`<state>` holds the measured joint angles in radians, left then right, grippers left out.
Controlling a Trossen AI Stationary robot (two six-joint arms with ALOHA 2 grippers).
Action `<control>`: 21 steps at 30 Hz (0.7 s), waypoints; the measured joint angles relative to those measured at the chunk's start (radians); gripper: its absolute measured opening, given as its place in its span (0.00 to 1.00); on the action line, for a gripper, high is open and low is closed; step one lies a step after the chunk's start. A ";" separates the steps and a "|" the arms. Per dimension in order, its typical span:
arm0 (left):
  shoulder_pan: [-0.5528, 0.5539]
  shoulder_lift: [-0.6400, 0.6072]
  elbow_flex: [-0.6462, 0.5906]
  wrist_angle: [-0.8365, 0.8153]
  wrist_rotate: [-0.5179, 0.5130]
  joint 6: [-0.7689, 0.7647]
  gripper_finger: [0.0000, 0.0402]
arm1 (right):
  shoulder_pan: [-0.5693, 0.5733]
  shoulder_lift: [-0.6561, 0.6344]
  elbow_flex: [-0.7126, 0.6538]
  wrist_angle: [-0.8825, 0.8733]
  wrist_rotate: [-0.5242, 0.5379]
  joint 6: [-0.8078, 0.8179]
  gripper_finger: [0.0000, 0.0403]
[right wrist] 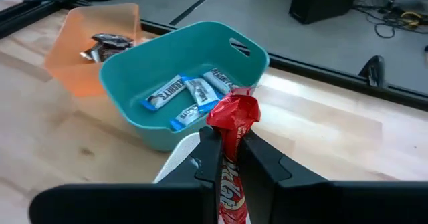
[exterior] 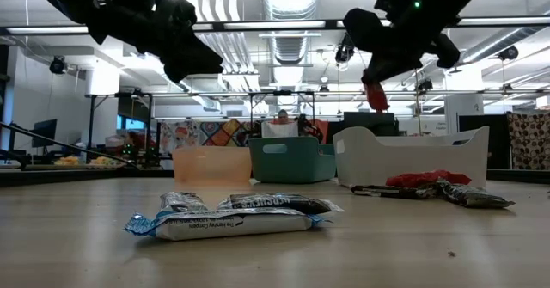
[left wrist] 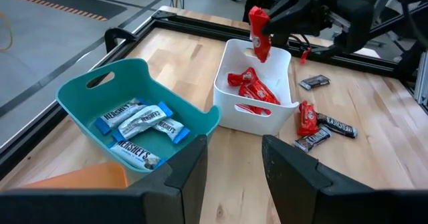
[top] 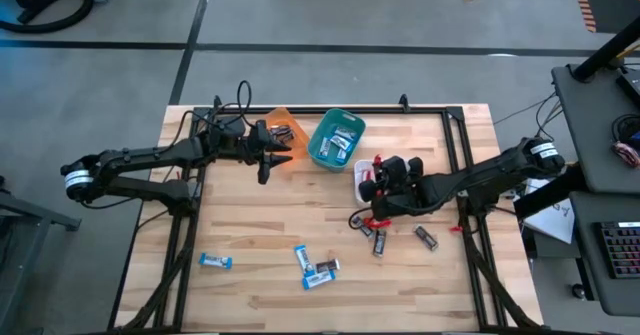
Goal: Sort candy
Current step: Put the bottom red chocolate bar into the white bin
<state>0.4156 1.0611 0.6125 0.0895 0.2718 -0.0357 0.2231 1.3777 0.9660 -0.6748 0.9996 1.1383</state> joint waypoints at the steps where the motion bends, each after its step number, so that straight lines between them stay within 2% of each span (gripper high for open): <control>1: 0.000 0.000 0.000 0.000 0.000 0.000 0.32 | -0.001 0.000 -0.009 0.001 0.006 0.019 0.08; 6: 0.000 0.000 0.000 0.000 0.000 0.000 0.32 | -0.002 0.000 -0.058 0.000 0.048 0.096 0.08; 15: 0.000 0.000 0.000 0.000 0.000 0.000 0.32 | -0.006 0.000 -0.102 0.006 0.048 0.133 0.09; 21: 0.000 0.000 0.000 0.000 0.000 0.000 0.32 | -0.009 0.000 -0.107 0.009 0.048 0.138 0.19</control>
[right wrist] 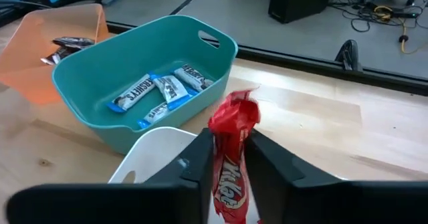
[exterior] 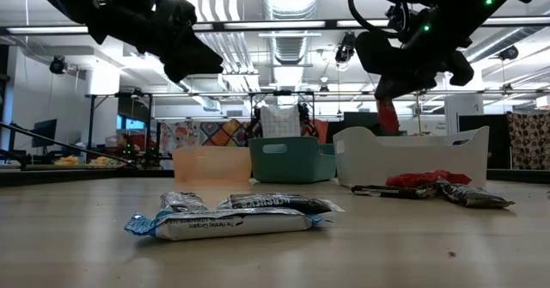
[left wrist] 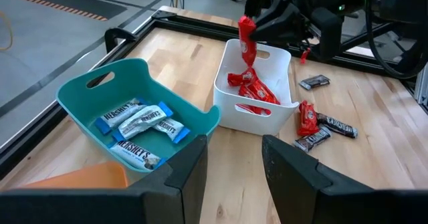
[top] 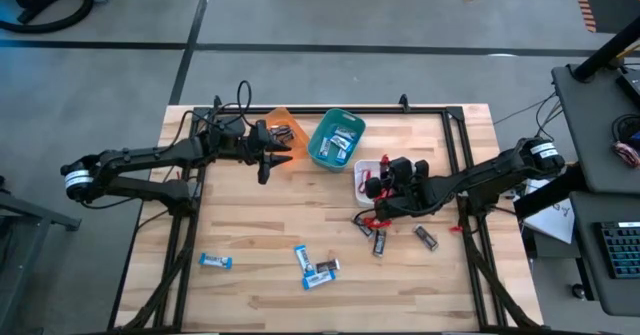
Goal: Sort candy
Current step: Put the bottom red chocolate bar into the white bin, then put the top right white chocolate bar into the green bin
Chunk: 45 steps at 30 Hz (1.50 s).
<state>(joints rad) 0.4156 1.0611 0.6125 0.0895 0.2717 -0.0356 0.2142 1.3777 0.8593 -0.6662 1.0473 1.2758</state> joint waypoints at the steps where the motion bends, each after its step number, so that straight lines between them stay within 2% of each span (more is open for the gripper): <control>1: 0.000 0.000 0.000 0.000 0.000 0.000 0.32 | 0.000 0.000 0.000 0.000 0.000 0.000 0.21; 9: 0.000 0.000 0.000 0.000 0.000 0.000 0.32 | -0.004 0.000 0.000 0.002 -0.003 0.009 0.39; 17: -0.031 0.000 0.000 0.000 0.000 -0.037 0.32 | -0.004 -0.008 0.008 0.002 -0.035 -0.018 0.46; 21: -0.099 0.000 0.000 0.000 -0.001 -0.079 0.32 | -0.003 -0.010 0.044 0.001 -0.063 -0.106 0.46; 28: -0.253 0.000 0.000 -0.001 -0.002 -0.131 0.32 | -0.003 -0.011 0.147 0.001 -0.142 -0.366 0.45; 32: -0.334 0.000 0.000 -0.019 -0.002 -0.125 0.32 | -0.003 -0.011 0.206 -0.001 -0.219 -0.494 0.45; 37: -0.410 0.000 0.000 -0.076 -0.002 -0.108 0.32 | -0.003 -0.010 0.277 0.000 -0.403 -0.622 0.45; 41: -0.478 0.000 0.000 -0.102 -0.001 -0.018 0.32 | -0.001 -0.010 0.315 0.003 -0.557 -0.685 0.45; 45: -0.539 0.000 0.000 -0.101 -0.001 0.067 0.32 | 0.012 -0.010 0.334 0.004 -0.611 -0.703 0.45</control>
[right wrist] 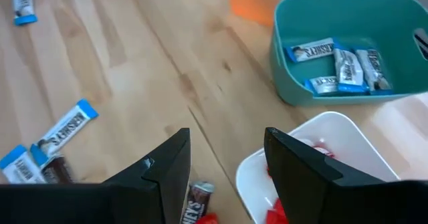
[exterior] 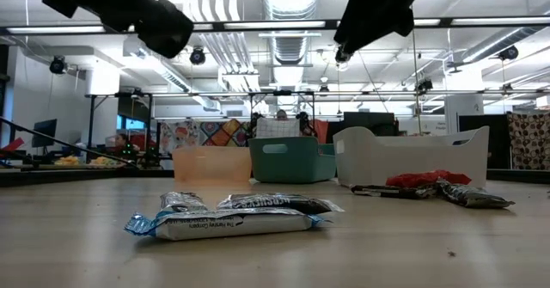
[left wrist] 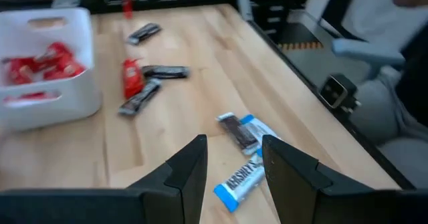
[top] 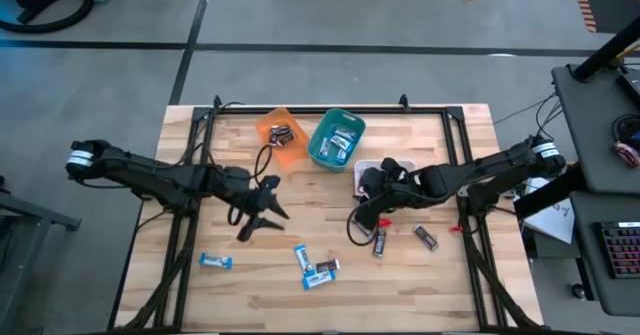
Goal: Sort candy
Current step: Put the top right white chocolate bar into the green bin
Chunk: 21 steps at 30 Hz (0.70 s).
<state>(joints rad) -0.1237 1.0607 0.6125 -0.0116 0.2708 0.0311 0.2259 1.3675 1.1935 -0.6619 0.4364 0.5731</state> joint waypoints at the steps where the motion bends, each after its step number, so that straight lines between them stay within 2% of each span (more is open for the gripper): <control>1: -0.013 0.000 0.000 0.000 0.000 0.014 0.32 | 0.004 0.000 0.003 -0.002 0.000 -0.001 0.45; 9: -0.094 0.056 0.000 0.041 -0.001 0.053 0.39 | 0.032 0.001 0.011 -0.002 -0.022 0.002 0.45; 16: -0.125 0.200 0.000 0.147 -0.062 0.065 0.53 | 0.036 0.001 0.011 -0.002 -0.056 0.002 0.45; 21: -0.140 0.306 0.000 0.200 -0.063 0.121 0.61 | 0.036 0.001 0.011 -0.005 -0.078 0.001 0.45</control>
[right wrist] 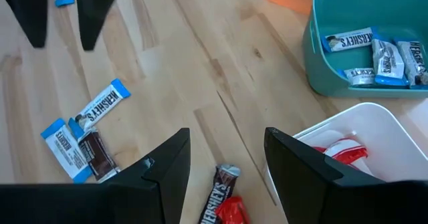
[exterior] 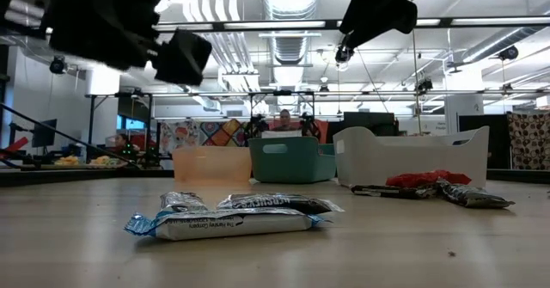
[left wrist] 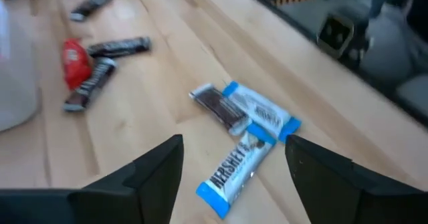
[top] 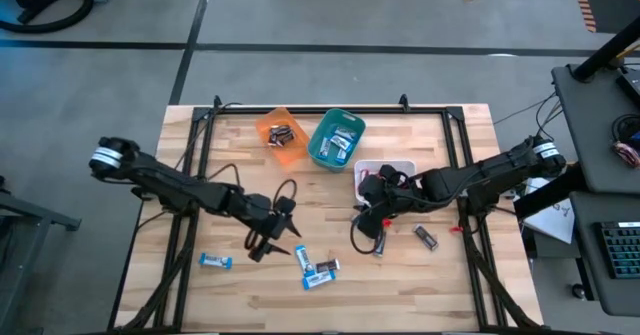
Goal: Sort candy
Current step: Put the top right white chocolate bar into the green bin
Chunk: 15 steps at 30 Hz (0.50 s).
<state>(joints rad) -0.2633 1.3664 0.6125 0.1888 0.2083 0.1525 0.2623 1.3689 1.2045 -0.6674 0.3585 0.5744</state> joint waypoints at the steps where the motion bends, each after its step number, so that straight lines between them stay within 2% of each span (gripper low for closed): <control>1: -0.003 0.021 0.000 0.011 0.000 0.017 0.62 | 0.000 0.000 0.000 0.000 0.000 0.000 0.45; 15: -0.007 0.233 0.000 0.129 0.000 0.068 0.62 | 0.000 0.000 -0.001 0.004 0.000 0.008 0.45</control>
<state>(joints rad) -0.2699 1.5999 0.6125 0.3174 0.2085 0.2200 0.2623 1.3689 1.2034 -0.6637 0.3582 0.5825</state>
